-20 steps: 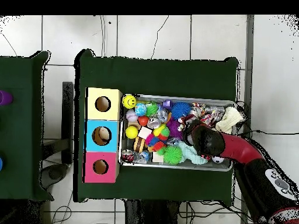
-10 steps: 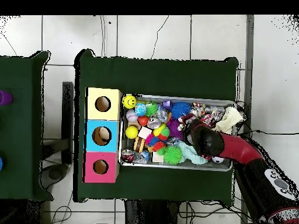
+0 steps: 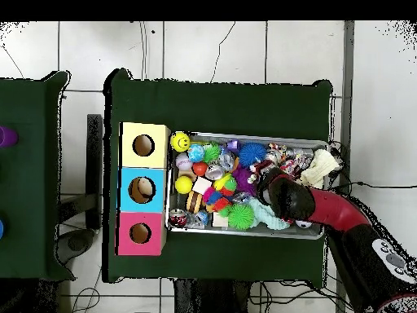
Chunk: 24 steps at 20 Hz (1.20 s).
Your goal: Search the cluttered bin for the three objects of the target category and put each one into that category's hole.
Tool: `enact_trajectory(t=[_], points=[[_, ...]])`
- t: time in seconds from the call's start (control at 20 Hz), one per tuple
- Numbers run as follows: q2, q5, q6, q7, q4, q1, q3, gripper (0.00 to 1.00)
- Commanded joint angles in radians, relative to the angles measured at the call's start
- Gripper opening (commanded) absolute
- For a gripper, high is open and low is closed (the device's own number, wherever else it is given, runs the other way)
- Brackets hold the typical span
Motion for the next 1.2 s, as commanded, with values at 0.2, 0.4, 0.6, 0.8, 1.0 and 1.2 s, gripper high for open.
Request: enact_trajectory(t=[0.2,0.4,0.6,0.8,1.0,1.2], points=[[-0.122,0.033,0.162,-0.066,0.173,-0.048,0.071,0.00],[-0.144,0.044,0.167,-0.062,0.191,-0.054,0.077,0.00],[-0.137,0.041,0.153,-0.053,0.192,-0.049,0.073,0.00],[-0.122,0.035,0.135,-0.041,0.185,-0.036,0.063,0.00],[-0.114,0.034,0.124,-0.023,0.182,-0.019,0.050,0.00],[-0.127,0.043,0.117,0.003,0.195,-0.001,0.039,0.00]])
